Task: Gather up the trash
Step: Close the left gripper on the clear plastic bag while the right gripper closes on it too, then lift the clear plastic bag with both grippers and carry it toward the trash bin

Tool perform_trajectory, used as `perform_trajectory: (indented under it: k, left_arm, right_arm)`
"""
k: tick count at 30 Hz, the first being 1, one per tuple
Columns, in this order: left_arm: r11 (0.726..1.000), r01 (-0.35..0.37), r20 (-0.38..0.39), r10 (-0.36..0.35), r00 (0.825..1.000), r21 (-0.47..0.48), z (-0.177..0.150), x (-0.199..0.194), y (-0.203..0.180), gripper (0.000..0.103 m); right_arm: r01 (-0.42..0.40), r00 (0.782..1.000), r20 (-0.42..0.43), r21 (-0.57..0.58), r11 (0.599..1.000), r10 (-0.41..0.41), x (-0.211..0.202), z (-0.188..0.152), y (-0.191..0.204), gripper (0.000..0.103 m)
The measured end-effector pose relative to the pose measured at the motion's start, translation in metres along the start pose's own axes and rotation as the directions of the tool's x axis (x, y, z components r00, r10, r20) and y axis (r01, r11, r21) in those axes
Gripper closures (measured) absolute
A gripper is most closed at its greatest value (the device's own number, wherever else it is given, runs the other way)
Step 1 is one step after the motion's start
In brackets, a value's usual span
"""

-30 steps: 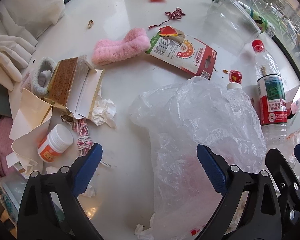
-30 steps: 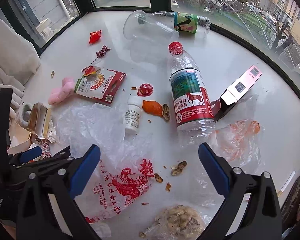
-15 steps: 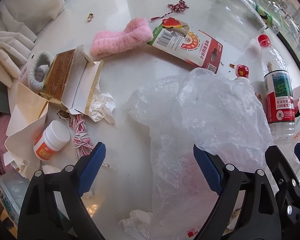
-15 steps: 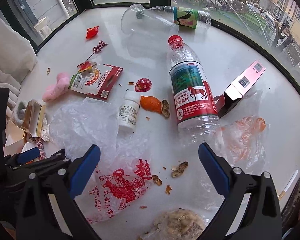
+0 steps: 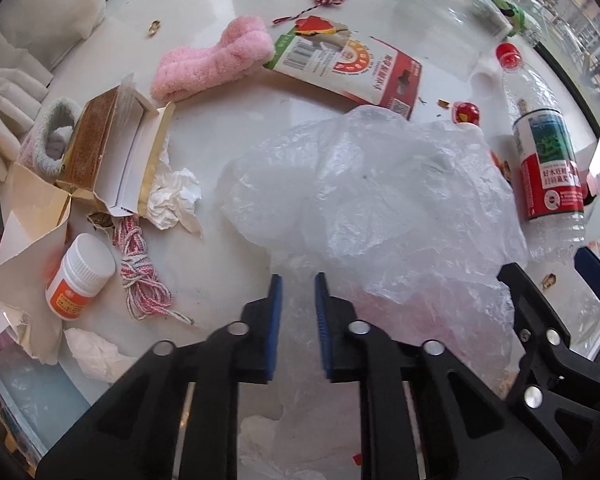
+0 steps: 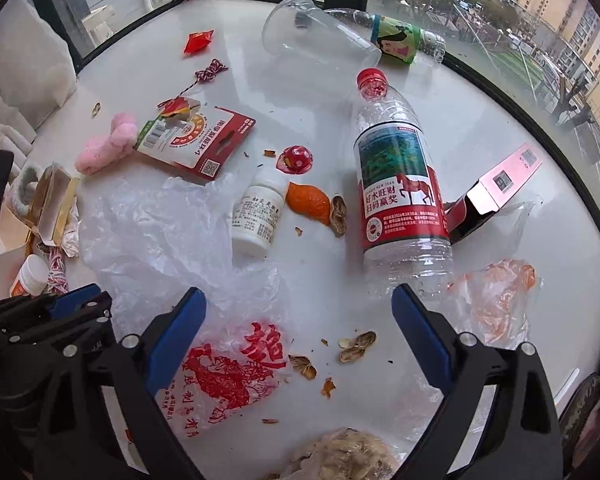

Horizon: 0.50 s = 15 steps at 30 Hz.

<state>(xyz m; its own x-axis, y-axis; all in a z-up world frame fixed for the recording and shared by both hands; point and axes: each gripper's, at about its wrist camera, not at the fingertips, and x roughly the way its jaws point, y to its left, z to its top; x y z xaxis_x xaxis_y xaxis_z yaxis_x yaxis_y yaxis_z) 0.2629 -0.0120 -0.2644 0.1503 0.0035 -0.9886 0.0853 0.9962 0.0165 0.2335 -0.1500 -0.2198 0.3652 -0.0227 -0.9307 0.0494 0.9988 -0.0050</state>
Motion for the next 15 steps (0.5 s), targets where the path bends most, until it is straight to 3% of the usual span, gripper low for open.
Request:
perform_trajectory:
  k: [3, 7, 9, 11, 15]
  left_arm:
    - [0.999, 0.001, 0.051, -0.003, 0.999, 0.042, -0.009, -0.009, -0.013, 0.100]
    - [0.998, 0.044, 0.055, -0.047, 0.997, 0.049, -0.012, -0.012, -0.017, 0.103]
    - [0.997, 0.072, 0.070, -0.074, 0.995, 0.040, -0.013, -0.015, -0.015, 0.103]
    - [0.994, 0.103, 0.076, -0.106, 0.992, 0.036, -0.014, -0.019, -0.014, 0.103]
    - [0.990, 0.138, 0.057, -0.139, 0.989, 0.021, -0.009, -0.018, -0.005, 0.103]
  right_arm:
    - [0.017, 1.000, -0.004, 0.012, 1.000, -0.017, 0.000, -0.002, -0.001, 0.025]
    - [0.034, 0.999, 0.003, 0.001, 0.999, -0.034, -0.002, -0.004, -0.001, 0.028]
    - [0.039, 0.999, 0.020, -0.030, 0.999, -0.038, -0.006, -0.004, 0.003, 0.042]
    - [0.027, 0.999, 0.030, -0.046, 0.999, -0.026, -0.009, -0.005, 0.006, 0.062]
    - [-0.031, 0.999, 0.011, -0.059, 0.998, 0.031, -0.009, -0.005, 0.010, 0.082]
